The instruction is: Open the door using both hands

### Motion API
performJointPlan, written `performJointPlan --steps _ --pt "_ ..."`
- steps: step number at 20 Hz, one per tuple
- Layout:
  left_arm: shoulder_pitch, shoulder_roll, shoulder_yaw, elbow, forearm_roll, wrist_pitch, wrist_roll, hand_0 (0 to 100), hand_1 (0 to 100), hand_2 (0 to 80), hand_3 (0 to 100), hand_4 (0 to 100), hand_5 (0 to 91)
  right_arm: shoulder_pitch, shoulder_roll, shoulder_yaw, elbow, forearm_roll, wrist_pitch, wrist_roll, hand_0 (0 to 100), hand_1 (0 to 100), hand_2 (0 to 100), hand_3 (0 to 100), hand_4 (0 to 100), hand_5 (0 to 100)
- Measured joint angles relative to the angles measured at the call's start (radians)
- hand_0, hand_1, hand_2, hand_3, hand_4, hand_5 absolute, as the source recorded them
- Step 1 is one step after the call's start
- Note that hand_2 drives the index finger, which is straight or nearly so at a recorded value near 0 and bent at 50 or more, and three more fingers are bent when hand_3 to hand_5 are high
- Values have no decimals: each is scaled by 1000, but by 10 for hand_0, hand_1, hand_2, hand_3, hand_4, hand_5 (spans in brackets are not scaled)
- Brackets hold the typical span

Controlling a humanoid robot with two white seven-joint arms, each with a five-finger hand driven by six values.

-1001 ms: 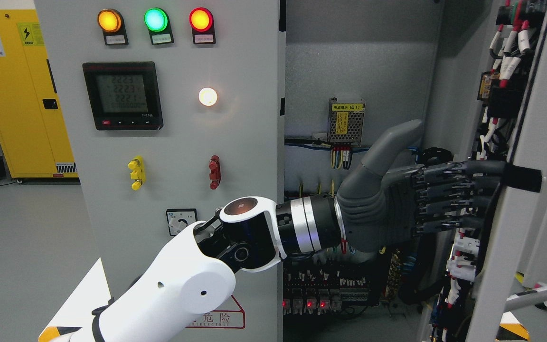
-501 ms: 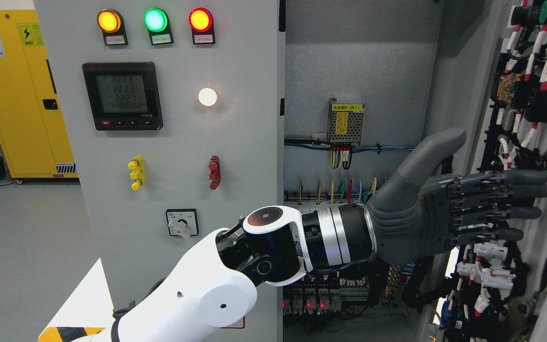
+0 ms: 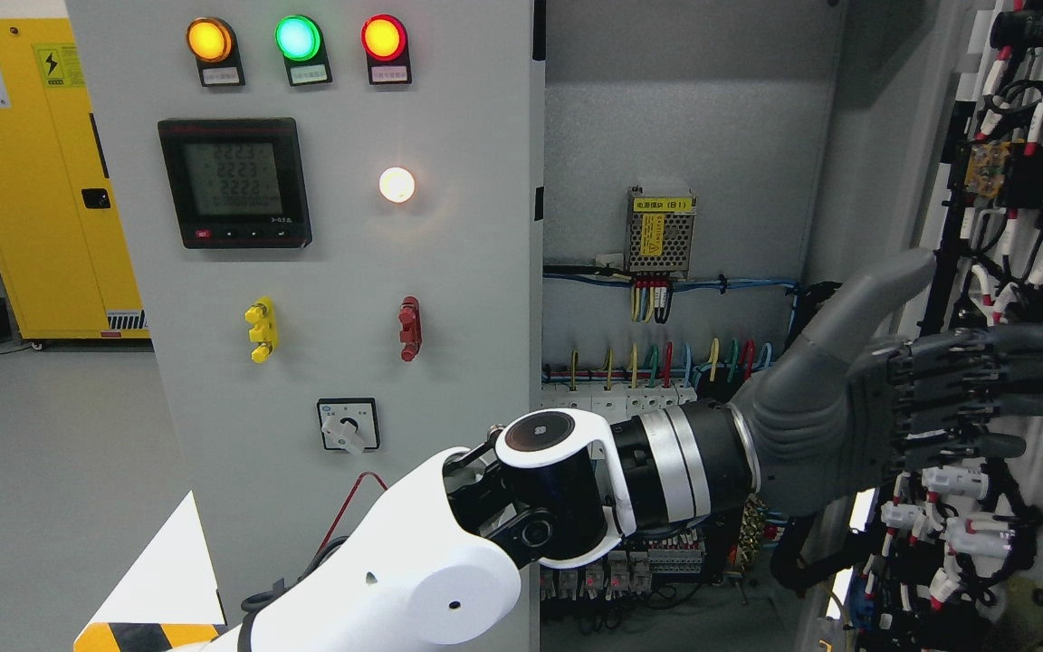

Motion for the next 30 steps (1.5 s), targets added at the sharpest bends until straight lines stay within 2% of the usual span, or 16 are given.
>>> performJointPlan --steps 6,13,30 --pt "-3 -32 -15 -3 -17 -10 10 0 0 0 0 0 0 0 0 0 0 0 0 1 214 75 0 0 0 0" --pt "-5 -74 -25 -1 -65 -15 66 0 0 0 0 0 0 0 0 0 0 0 0 -2 213 76 0 0 0 0" --pt "-14 -158 -54 61 -113 -78 70 0 0 0 0 0 0 0 0 1 0 0 -1 -7 214 75 0 0 0 0"
